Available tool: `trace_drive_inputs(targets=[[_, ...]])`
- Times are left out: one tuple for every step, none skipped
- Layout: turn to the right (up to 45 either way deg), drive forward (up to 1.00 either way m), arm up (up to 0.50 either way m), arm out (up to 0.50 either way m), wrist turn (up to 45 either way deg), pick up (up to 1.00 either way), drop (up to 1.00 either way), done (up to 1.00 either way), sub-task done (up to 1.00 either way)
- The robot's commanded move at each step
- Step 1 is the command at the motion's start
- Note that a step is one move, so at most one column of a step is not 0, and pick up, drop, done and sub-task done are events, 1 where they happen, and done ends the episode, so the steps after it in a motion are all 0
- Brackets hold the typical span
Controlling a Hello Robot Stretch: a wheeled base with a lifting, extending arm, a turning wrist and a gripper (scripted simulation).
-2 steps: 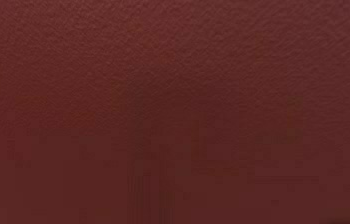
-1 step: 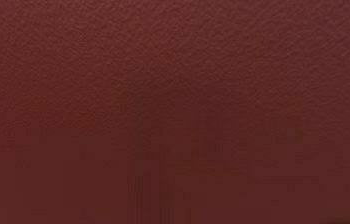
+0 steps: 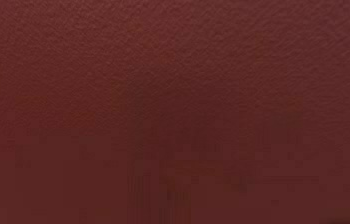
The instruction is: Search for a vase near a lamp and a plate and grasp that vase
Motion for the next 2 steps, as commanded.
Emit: trace_drive_inputs(targets=[[0.0,0.00,0.00,0.30,0.0,0.00,0.00,0.00,0.00],[0.0,0.00,0.00,0.00,45.0,0.00,0.00,0.00,0.00]])
